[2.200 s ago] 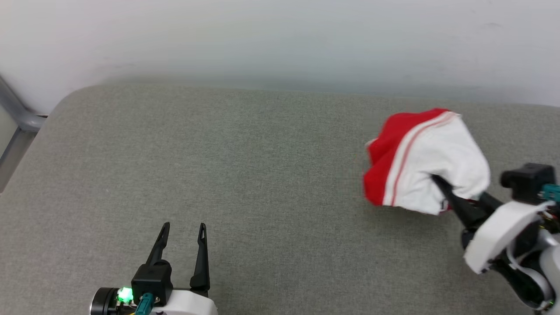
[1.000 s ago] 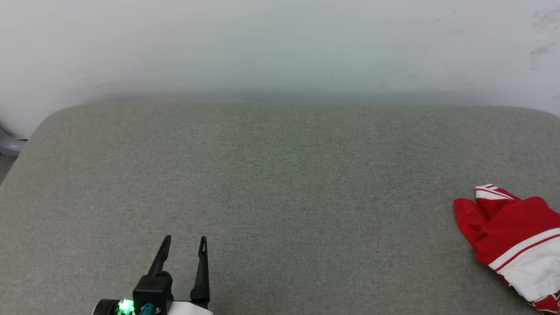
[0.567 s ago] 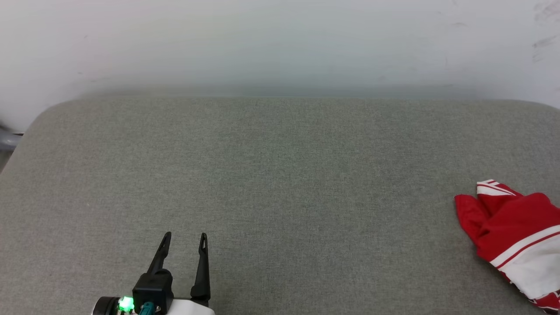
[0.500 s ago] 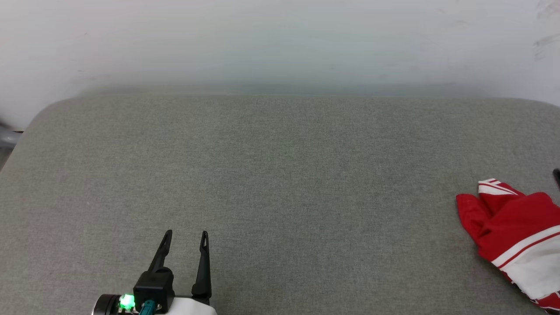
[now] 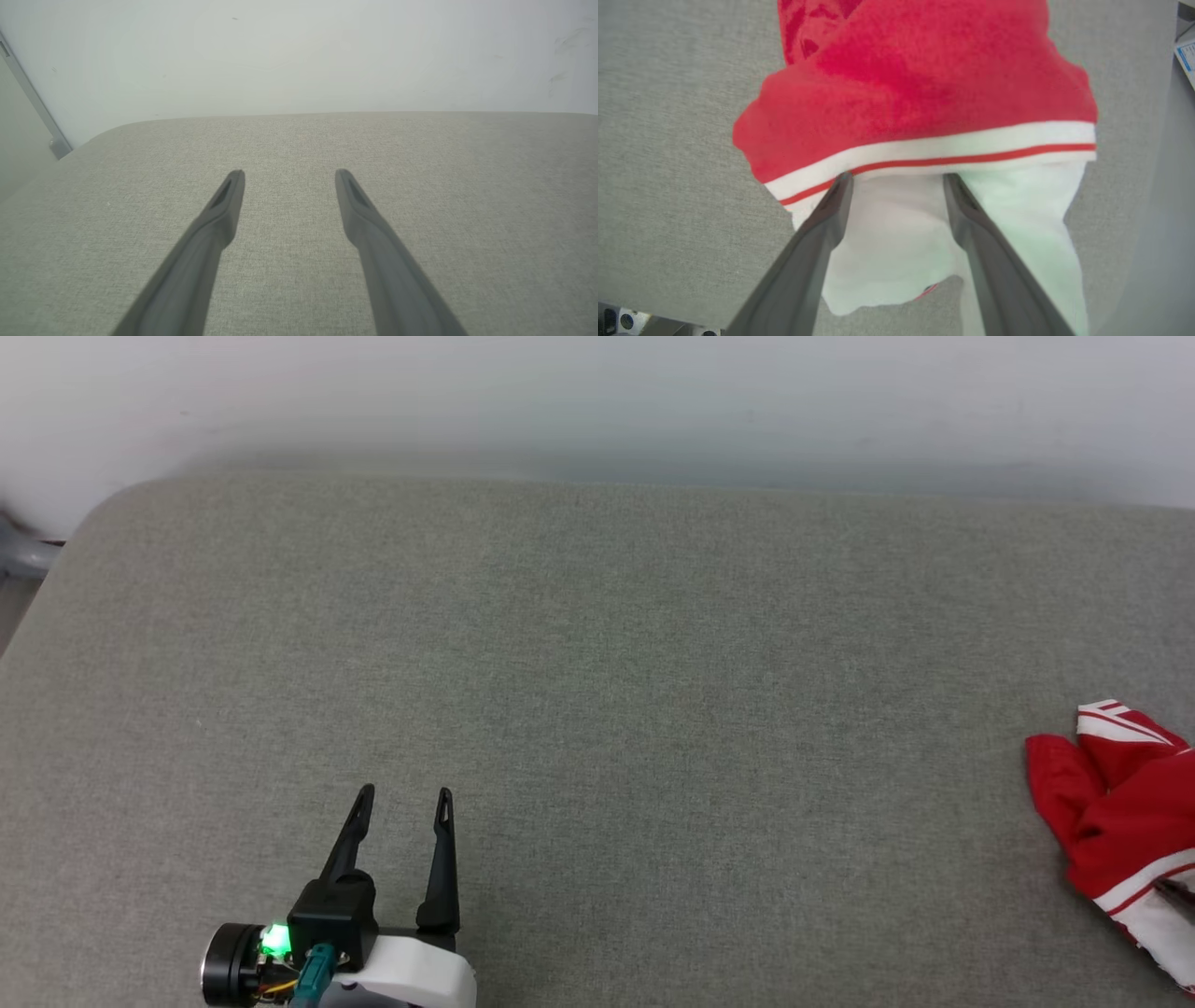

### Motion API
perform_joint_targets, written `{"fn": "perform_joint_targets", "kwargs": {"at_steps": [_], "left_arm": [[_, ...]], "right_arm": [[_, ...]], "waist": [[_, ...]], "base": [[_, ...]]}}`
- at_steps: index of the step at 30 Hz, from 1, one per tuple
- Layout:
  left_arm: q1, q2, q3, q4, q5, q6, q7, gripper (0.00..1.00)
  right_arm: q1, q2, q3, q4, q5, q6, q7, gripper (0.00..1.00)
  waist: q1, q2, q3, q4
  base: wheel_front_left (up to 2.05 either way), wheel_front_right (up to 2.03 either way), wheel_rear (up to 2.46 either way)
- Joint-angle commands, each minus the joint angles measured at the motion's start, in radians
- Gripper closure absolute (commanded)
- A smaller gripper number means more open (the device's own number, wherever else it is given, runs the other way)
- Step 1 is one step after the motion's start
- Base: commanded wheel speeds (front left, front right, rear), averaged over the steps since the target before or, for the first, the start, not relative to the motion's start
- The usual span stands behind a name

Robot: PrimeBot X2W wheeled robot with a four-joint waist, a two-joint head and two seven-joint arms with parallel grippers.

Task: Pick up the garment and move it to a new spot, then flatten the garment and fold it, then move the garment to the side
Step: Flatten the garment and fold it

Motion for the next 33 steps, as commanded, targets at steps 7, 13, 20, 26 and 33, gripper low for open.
{"fn": "perform_joint_targets", "kwargs": {"at_steps": [7,13,20,26,33], "left_arm": [[-0.041,0.0,-0.011,-0.003,-0.002,0.006,-0.003,0.0],[-0.04,0.0,-0.008,0.003,-0.005,0.01,-0.003,0.0],[-0.015,-0.001,-0.003,0.013,-0.002,0.007,-0.003,0.0],[0.009,-0.001,0.002,0.016,0.005,0.001,-0.003,0.0],[0.028,0.0,-0.002,0.012,0.004,-0.003,-0.003,0.0]], "right_arm": [[-0.056,0.041,0.112,0.181,-0.032,-0.001,-0.014,0.0],[-0.07,0.074,0.199,0.301,-0.007,-0.001,-0.064,0.0],[-0.139,0.043,0.226,0.245,0.053,0.001,-0.24,1.0],[-0.168,-0.012,0.211,0.102,0.059,-0.001,-0.346,1.0],[-0.205,0.014,0.194,-0.115,0.034,-0.001,-0.374,1.0]], "waist": [[0.0,0.0,0.058,0.032],[0.0,0.0,0.059,0.035],[0.0,0.0,0.012,0.011],[0.0,0.0,-0.04,-0.007],[0.0,0.0,-0.07,0.006]], "base": [[0.0,0.0,0.0],[0.0,0.0,0.0],[0.0,0.0,0.0],[0.0,0.0,0.0],[0.0,0.0,0.0]]}}
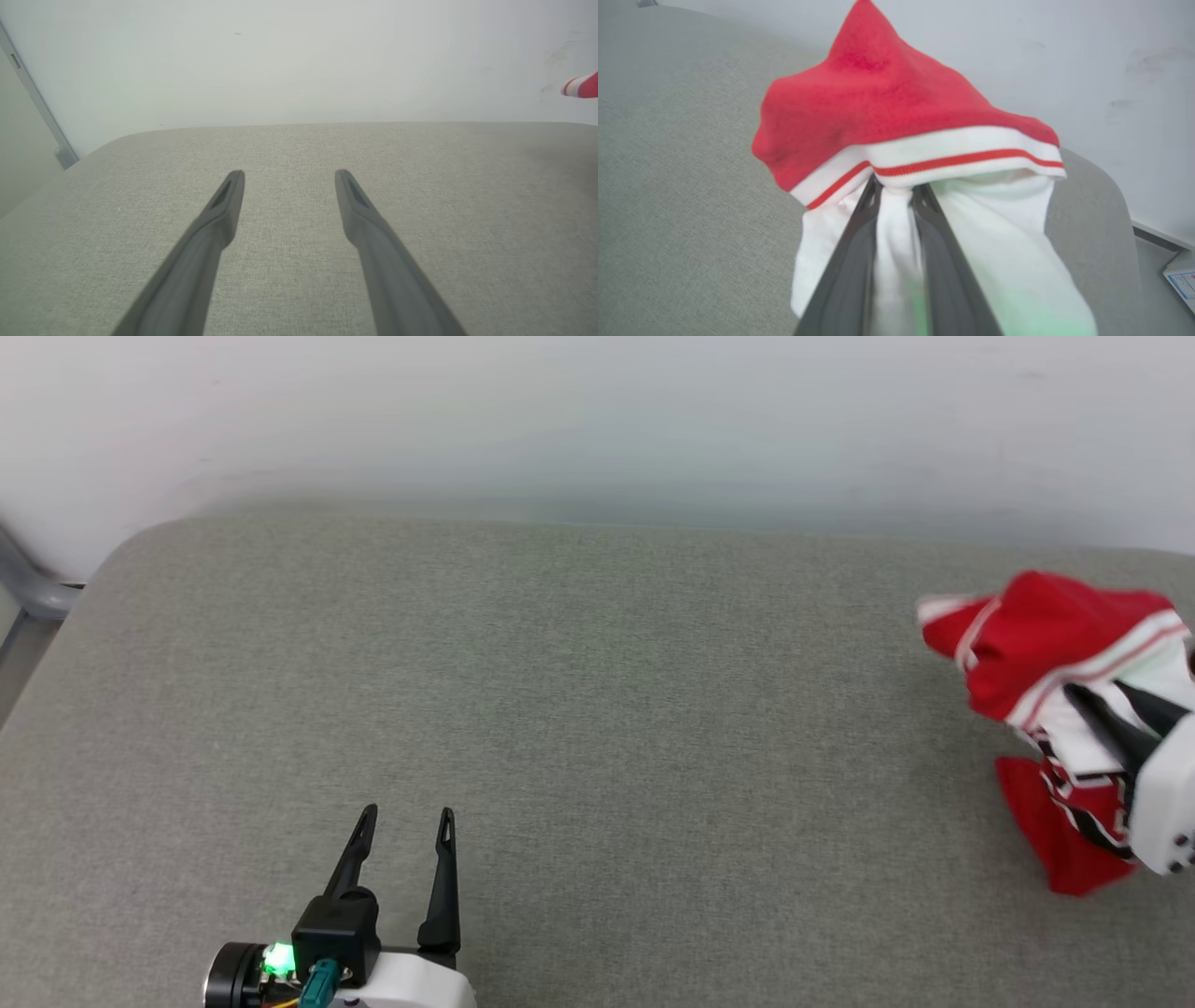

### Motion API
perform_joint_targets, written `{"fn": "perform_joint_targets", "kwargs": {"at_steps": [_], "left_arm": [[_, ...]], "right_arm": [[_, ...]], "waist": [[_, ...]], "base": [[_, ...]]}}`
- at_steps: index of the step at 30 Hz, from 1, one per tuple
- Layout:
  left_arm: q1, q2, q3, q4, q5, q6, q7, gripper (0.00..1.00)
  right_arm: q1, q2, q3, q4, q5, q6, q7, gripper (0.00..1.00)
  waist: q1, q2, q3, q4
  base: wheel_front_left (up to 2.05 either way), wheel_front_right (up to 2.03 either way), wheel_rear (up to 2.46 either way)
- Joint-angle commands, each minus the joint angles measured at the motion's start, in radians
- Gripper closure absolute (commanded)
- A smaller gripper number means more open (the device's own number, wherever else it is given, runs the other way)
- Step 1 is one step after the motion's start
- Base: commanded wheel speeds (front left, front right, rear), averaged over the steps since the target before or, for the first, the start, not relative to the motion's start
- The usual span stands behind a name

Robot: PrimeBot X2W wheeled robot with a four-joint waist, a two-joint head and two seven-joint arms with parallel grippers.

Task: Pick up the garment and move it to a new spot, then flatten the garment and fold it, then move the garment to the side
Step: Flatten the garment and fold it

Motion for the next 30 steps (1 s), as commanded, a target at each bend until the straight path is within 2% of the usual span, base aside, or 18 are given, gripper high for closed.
{"fn": "perform_joint_targets", "kwargs": {"at_steps": [1,4,9,18,19,22,25,28,29,30], "left_arm": [[0.01,0.0,0.001,-0.003,0.001,-0.001,-0.003,0.0],[0.011,0.0,0.004,-0.006,0.0,-0.003,-0.003,0.0],[-0.002,0.0,0.0,-0.009,-0.003,-0.002,-0.003,0.0],[-0.024,0.0,0.005,-0.018,-0.009,0.008,-0.003,0.0],[-0.024,0.0,0.005,-0.018,-0.009,0.008,-0.003,0.0],[-0.036,0.0,0.001,-0.019,-0.012,0.012,-0.003,0.0],[-0.041,0.0,-0.005,-0.021,-0.017,0.016,-0.003,0.0],[-0.047,0.0,-0.008,-0.022,-0.021,0.02,-0.003,0.0],[-0.045,0.0,-0.008,-0.023,-0.025,0.027,-0.003,0.0],[-0.044,0.0,-0.008,-0.023,-0.026,0.028,-0.003,0.0]], "right_arm": [[-0.027,0.021,0.009,-0.033,-0.01,-0.001,-0.001,1.0],[-0.079,0.055,0.05,-0.1,-0.033,-0.001,-0.001,1.0],[-0.212,0.125,0.175,-0.164,-0.043,-0.001,-0.007,1.0],[-0.486,0.31,0.384,-0.111,0.008,-0.001,-0.103,1.0],[-0.486,0.31,0.384,-0.111,0.008,-0.001,-0.103,1.0],[-0.536,0.355,0.443,-0.06,0.031,-0.001,-0.131,1.0],[-0.553,0.372,0.506,0.013,0.051,-0.001,-0.148,1.0],[-0.535,0.361,0.572,0.099,0.078,-0.001,-0.163,1.0],[-0.508,0.332,0.635,0.187,0.099,-0.001,-0.182,1.0],[-0.499,0.319,0.653,0.212,0.103,-0.001,-0.191,1.0]], "waist": [[-0.0001,-0.0001,-0.002,0.009],[-0.0001,-0.0001,0.0,0.025],[-0.0001,-0.0001,0.017,0.061],[-0.0001,-0.0001,0.065,0.106],[-0.0001,-0.0001,0.065,0.106],[-0.0001,-0.0001,0.079,0.118],[-0.0001,-0.0001,0.089,0.127],[-0.0001,-0.0001,0.094,0.132],[-0.0001,-0.0001,0.098,0.128],[-0.0001,-0.0001,0.098,0.127]], "base": [[0.0,0.0,0.0],[0.0,0.0,0.0],[0.0,0.0,0.0],[0.0,0.0,0.0],[0.0,0.0,0.0],[0.0,0.0,0.0],[0.0,0.0,0.0],[0.0,0.0,0.0],[0.0,0.0,0.0],[0.0,0.0,0.0]]}}
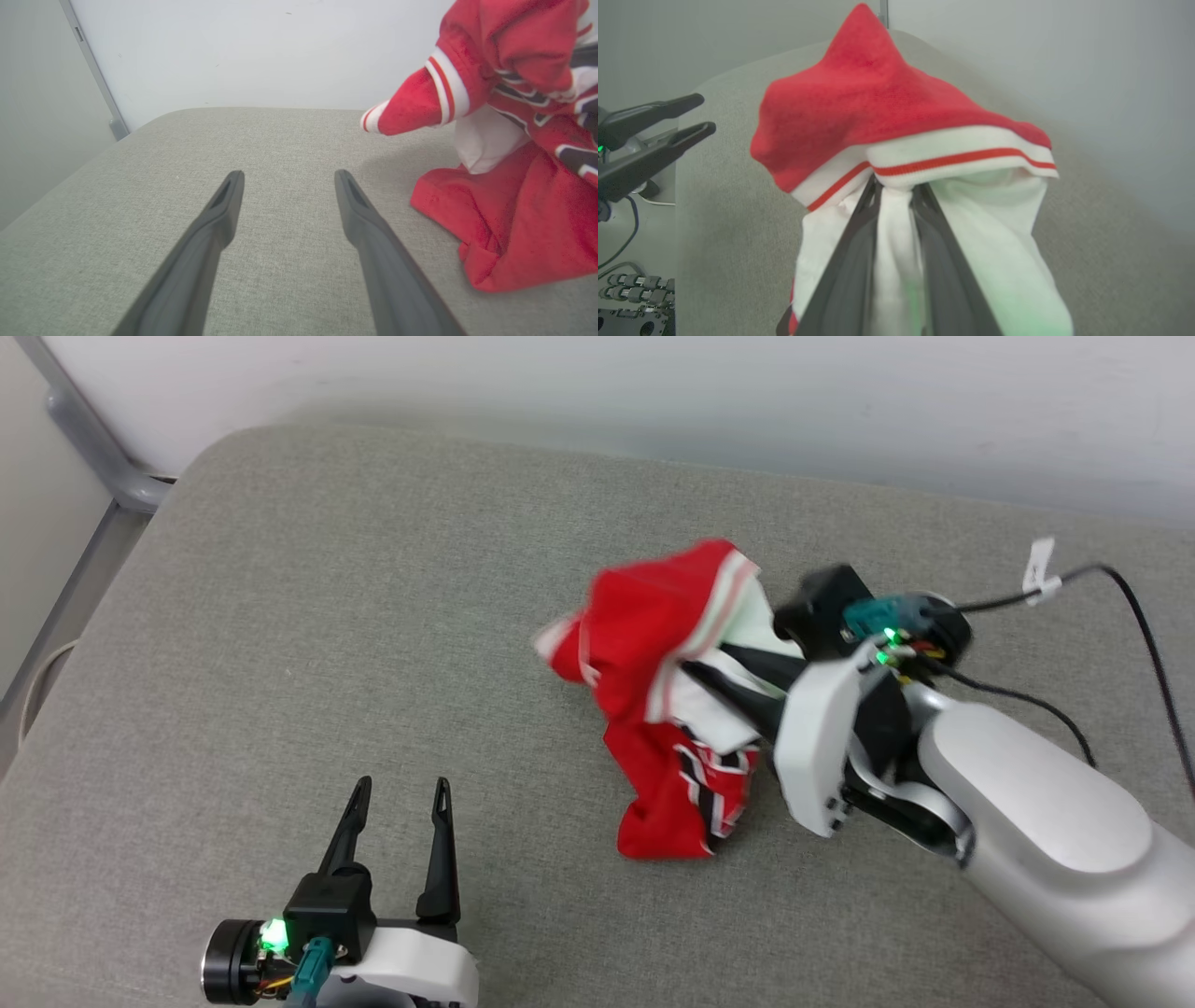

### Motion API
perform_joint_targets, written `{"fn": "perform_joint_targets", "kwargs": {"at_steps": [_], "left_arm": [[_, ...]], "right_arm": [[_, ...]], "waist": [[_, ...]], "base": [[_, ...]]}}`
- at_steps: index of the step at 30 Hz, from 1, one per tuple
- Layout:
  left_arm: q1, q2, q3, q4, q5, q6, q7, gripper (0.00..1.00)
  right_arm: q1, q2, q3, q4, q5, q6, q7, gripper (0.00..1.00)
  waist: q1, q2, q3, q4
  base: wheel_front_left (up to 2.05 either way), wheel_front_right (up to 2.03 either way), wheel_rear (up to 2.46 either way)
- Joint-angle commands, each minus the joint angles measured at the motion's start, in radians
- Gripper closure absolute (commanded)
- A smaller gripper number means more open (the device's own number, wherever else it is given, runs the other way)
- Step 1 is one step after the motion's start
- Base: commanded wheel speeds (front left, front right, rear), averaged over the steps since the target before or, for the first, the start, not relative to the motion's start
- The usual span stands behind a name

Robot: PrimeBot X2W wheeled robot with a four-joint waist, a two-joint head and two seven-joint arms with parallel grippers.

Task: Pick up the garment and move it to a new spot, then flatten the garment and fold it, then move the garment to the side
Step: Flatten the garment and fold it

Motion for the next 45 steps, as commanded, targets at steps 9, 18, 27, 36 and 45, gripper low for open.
{"fn": "perform_joint_targets", "kwargs": {"at_steps": [9,18,27,36,45], "left_arm": [[0.006,-0.001,0.003,0.003,0.0,0.004,-0.003,0.0],[0.012,-0.001,-0.006,0.003,-0.004,0.006,-0.003,0.0],[0.018,-0.001,-0.001,0.006,-0.004,0.005,-0.003,0.0],[0.043,-0.001,0.016,0.01,0.009,-0.006,-0.003,0.0],[0.065,-0.001,0.024,0.002,0.021,-0.015,-0.003,0.0]], "right_arm": [[0.108,-0.164,0.066,0.131,0.05,-0.001,-0.082,1.0],[0.252,-0.303,-0.02,0.243,0.155,-0.002,-0.14,1.0],[0.404,-0.306,-0.128,0.389,0.229,-0.002,-0.216,1.0],[0.379,-0.3,-0.293,0.342,0.15,-0.001,-0.4,0.0],[0.404,-0.329,-0.533,0.075,-0.033,-0.001,-0.343,0.0]], "waist": [[0.0,0.0,-0.017,-0.046],[0.0,0.0,-0.035,-0.083],[0.0,0.0,-0.042,-0.087],[0.0,0.0,-0.083,-0.101],[0.0,0.0,-0.111,-0.11]], "base": [[0.0,0.0,0.0],[0.0,0.0,0.0],[0.0,0.0,0.0],[0.0,0.0,0.0],[0.0,0.0,0.0]]}}
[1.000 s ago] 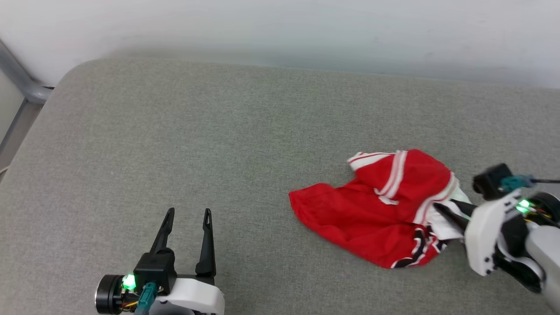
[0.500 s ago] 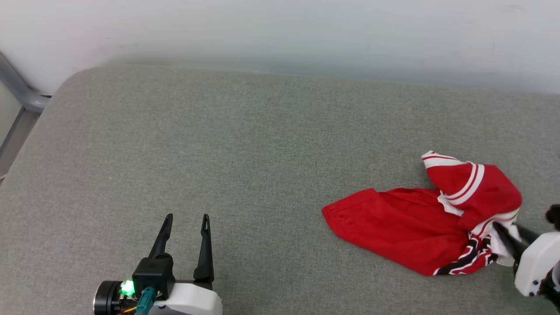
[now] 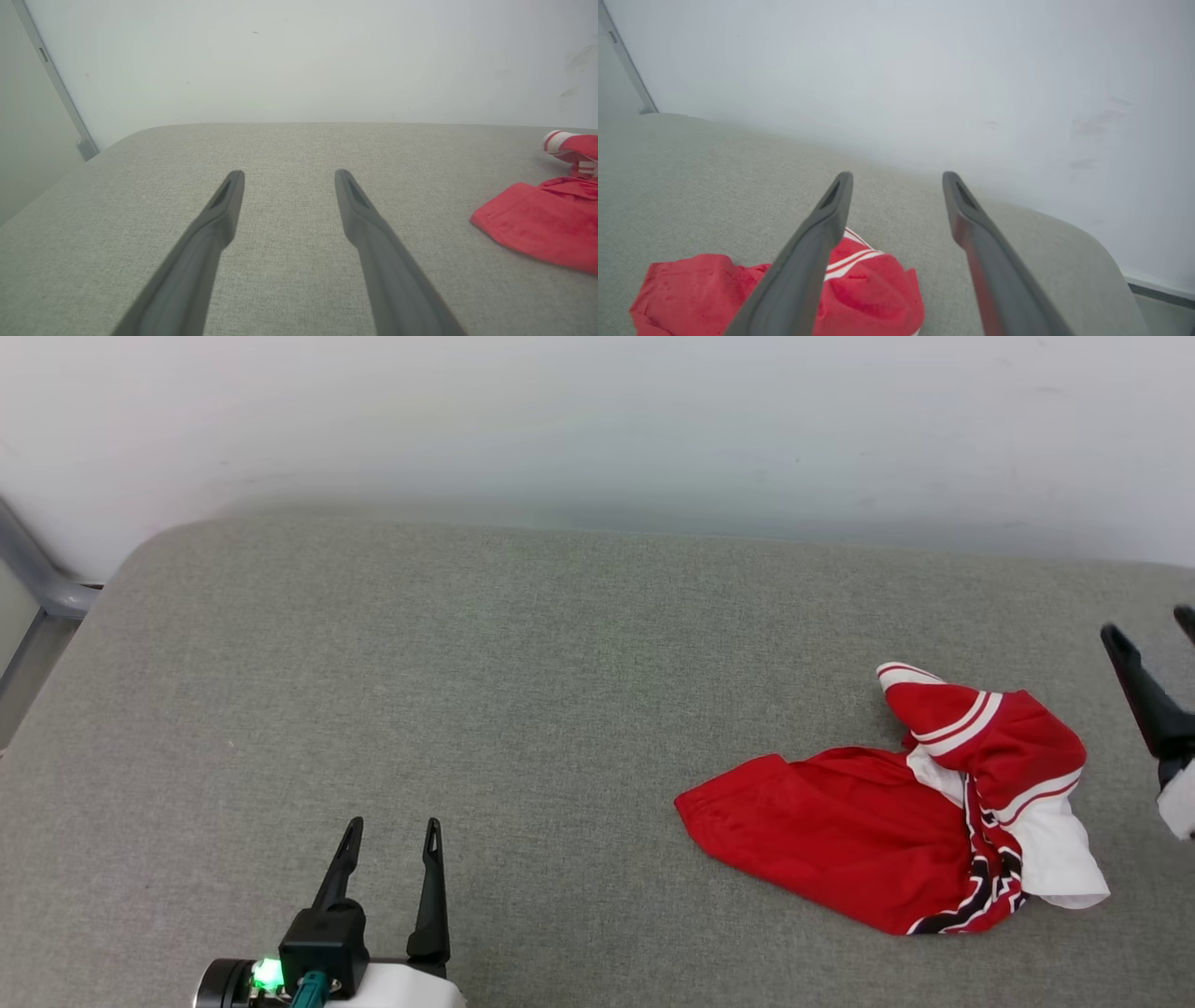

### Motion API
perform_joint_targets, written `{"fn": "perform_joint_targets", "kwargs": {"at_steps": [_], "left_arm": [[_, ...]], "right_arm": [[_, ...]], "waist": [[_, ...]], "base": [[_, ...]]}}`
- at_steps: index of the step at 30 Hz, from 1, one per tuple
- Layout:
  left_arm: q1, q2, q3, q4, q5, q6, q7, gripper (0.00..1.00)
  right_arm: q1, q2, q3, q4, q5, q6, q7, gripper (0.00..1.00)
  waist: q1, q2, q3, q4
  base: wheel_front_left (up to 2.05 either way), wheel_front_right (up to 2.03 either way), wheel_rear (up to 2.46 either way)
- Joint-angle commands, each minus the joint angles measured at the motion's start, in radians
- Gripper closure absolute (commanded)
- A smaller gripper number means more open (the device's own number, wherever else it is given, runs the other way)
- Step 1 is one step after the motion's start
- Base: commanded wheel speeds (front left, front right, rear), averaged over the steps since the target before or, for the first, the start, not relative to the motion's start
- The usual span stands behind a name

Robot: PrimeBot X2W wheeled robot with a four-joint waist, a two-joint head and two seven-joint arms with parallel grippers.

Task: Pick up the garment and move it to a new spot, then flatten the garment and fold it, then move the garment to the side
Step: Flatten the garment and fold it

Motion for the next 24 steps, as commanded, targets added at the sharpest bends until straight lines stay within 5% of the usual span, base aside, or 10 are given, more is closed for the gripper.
{"fn": "perform_joint_targets", "kwargs": {"at_steps": [1,6,11,18,24], "left_arm": [[0.007,-0.001,0.005,-0.006,0.007,-0.005,-0.003,0.0],[0.003,-0.001,0.004,-0.009,0.011,-0.007,-0.003,0.0],[-0.013,-0.001,-0.006,-0.008,0.005,-0.007,-0.003,0.0],[-0.035,0.0,-0.024,-0.009,-0.007,-0.001,-0.003,0.0],[-0.057,-0.001,-0.036,-0.012,-0.017,0.005,-0.003,0.0]], "right_arm": [[0.022,0.01,-0.047,-0.089,-0.047,-0.001,0.053,0.0],[0.029,0.037,-0.124,-0.337,-0.151,-0.001,0.252,0.0],[-0.018,0.019,-0.04,-0.486,-0.184,-0.001,0.512,0.0],[-0.112,-0.036,0.162,-0.469,-0.115,-0.001,0.841,0.0],[-0.189,-0.035,0.291,-0.379,-0.075,-0.001,0.961,0.0]], "waist": [[0.0,0.0,-0.001,0.001],[0.0,0.0,0.005,0.007],[0.0,0.0,0.02,0.018],[0.0,0.0,0.055,0.05],[0.0,0.0,0.1,0.074]], "base": [[0.0,0.0,0.0],[0.0,0.0,0.0],[0.0,0.0,0.0],[0.0,0.0,0.0],[0.0,0.0,0.0]]}}
